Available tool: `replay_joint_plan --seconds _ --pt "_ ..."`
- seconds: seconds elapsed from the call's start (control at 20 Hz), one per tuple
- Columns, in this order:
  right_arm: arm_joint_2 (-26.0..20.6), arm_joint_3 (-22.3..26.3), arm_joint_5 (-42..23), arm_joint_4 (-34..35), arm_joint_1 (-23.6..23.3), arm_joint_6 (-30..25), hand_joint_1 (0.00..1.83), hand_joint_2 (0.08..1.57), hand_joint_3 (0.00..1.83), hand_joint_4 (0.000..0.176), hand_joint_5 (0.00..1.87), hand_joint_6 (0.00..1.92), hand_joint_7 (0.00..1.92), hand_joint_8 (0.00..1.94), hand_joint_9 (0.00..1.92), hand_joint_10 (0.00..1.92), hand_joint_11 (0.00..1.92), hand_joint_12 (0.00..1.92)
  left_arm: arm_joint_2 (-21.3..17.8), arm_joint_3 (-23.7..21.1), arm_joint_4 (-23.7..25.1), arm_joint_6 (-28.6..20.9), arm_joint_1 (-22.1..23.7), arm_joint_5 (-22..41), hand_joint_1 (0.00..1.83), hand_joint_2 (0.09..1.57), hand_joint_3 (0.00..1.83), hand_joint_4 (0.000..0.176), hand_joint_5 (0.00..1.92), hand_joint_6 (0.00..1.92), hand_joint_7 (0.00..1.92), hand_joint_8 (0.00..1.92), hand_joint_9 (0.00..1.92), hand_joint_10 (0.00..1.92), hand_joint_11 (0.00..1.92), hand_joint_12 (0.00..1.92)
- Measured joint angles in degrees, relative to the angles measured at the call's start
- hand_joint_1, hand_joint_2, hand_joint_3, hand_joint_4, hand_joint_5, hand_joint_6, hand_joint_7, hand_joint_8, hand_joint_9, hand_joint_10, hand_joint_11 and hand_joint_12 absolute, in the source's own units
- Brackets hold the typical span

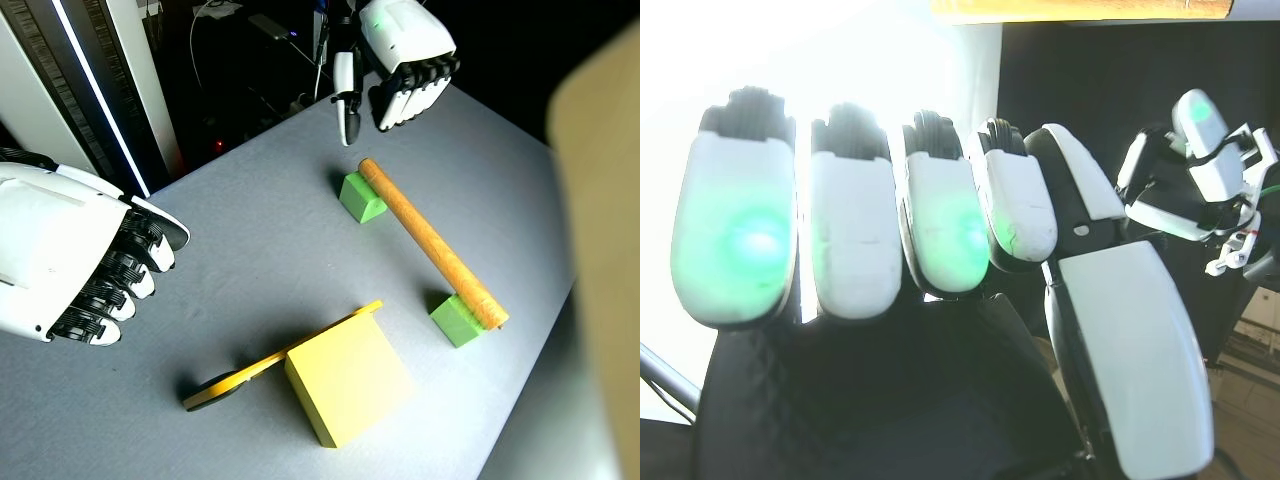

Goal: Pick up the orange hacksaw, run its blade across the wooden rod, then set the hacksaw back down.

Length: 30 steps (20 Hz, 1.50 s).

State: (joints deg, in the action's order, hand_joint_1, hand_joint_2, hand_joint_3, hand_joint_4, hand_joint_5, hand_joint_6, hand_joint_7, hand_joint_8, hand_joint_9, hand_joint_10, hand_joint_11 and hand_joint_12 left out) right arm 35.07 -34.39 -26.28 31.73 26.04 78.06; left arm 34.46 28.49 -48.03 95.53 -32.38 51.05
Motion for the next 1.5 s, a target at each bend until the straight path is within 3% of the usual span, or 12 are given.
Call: replay_joint_plan --seconds 0.1,0.35,0.4,0.5,0.65,0.75,1.0,1.05,1.25,1.45,1.5 --pt "-0.02 0.0 0.02 0.02 0.0 0.17 0.04 1.27 0.0 0.0 0.26 0.0 0.27 0.0 0.24 0.01 0.0 0.65 0.0 -0.35 -0.37 0.37 0.0 -0.02 0.0 1.31 0.01 0.0 0.05 0.0 0.06 0.0 0.04 0.01 0.0 0.3" --pt "0.0 -0.04 0.0 0.68 0.0 0.02 0.06 1.26 0.0 0.0 0.26 0.0 0.26 0.0 0.24 0.0 0.0 0.64 0.0 -0.46 -0.33 0.2 -0.02 -0.59 0.0 1.31 0.0 0.0 0.03 0.0 0.05 0.0 0.04 0.01 0.0 0.28" --pt "0.0 -0.02 0.46 1.7 -0.02 0.02 0.13 1.25 0.0 0.0 0.26 0.0 0.26 0.0 0.23 0.0 0.0 0.66 0.0 -0.46 -0.37 -0.04 -0.2 -0.98 0.0 1.3 0.0 0.0 0.03 0.0 0.06 0.0 0.04 0.01 0.0 0.28" --pt "0.0 -0.04 1.68 3.93 -0.26 0.04 0.48 1.18 0.0 0.0 0.22 0.0 0.22 0.0 0.2 0.0 0.0 0.62 0.0 -0.35 0.26 -1.64 -0.9 -2.51 0.0 1.3 0.0 0.0 0.03 0.0 0.05 0.0 0.04 0.0 0.0 0.24" --pt "0.17 -0.04 2.19 4.68 -1.53 0.0 0.98 1.02 0.0 0.0 0.18 0.0 0.16 0.0 0.14 0.0 0.0 0.51 0.0 0.61 5.4 -6.34 -4.26 -3.3 0.0 1.32 0.0 0.0 0.05 0.01 0.08 0.01 0.06 0.01 0.0 0.26" --pt "0.15 -0.04 2.84 5.51 -1.53 0.09 1.0 1.03 0.0 0.0 0.16 0.0 0.16 0.0 0.15 0.0 0.0 0.54 0.0 1.16 7.87 -8.87 -6.49 -3.69 0.0 1.31 0.0 0.0 0.04 0.0 0.07 0.0 0.05 0.0 0.0 0.24" --pt "1.09 -3.91 7.78 22.88 -4.85 3.93 1.12 0.98 0.0 0.0 0.21 0.01 0.19 0.0 0.15 0.0 0.0 0.53 0.02 1.73 9.05 -11.37 -12.83 -2.99 0.0 1.32 0.0 0.0 0.08 0.01 0.1 0.0 0.07 0.0 0.0 0.22" --pt "1.38 -5.64 9.22 26.43 -5.51 4.55 1.19 0.97 0.0 0.0 0.21 0.0 0.18 0.0 0.14 0.0 0.0 0.5 0.09 1.66 8.79 -11.58 -14.58 -1.57 0.0 1.33 0.0 0.0 0.09 0.0 0.13 0.0 0.1 0.01 0.0 0.3" --pt "1.92 -6.84 11.67 29.64 -5.46 5.03 1.19 0.98 0.0 0.0 0.2 0.01 0.18 0.0 0.14 0.0 0.0 0.53 1.95 1.11 7.04 -11.52 -17.86 4.35 0.0 1.33 0.0 0.0 0.07 0.0 0.09 0.0 0.05 0.0 0.0 0.19" --pt "4.07 -10.03 12.0 41.24 -5.05 9.2 1.17 0.98 0.0 0.0 0.21 0.0 0.19 0.0 0.16 0.0 0.0 0.57 4.35 0.07 7.02 -11.43 -21.86 7.87 0.0 1.32 0.0 0.0 0.12 0.01 0.13 0.01 0.08 0.01 0.0 0.24" --pt "4.94 -11.28 11.3 46.86 -4.59 10.82 1.18 0.97 0.0 0.0 0.22 0.0 0.21 0.01 0.18 0.01 0.0 0.62 5.03 -0.07 7.17 -11.56 -23.28 9.35 0.0 1.33 0.0 0.0 0.11 0.0 0.14 0.0 0.08 0.0 0.0 0.17"
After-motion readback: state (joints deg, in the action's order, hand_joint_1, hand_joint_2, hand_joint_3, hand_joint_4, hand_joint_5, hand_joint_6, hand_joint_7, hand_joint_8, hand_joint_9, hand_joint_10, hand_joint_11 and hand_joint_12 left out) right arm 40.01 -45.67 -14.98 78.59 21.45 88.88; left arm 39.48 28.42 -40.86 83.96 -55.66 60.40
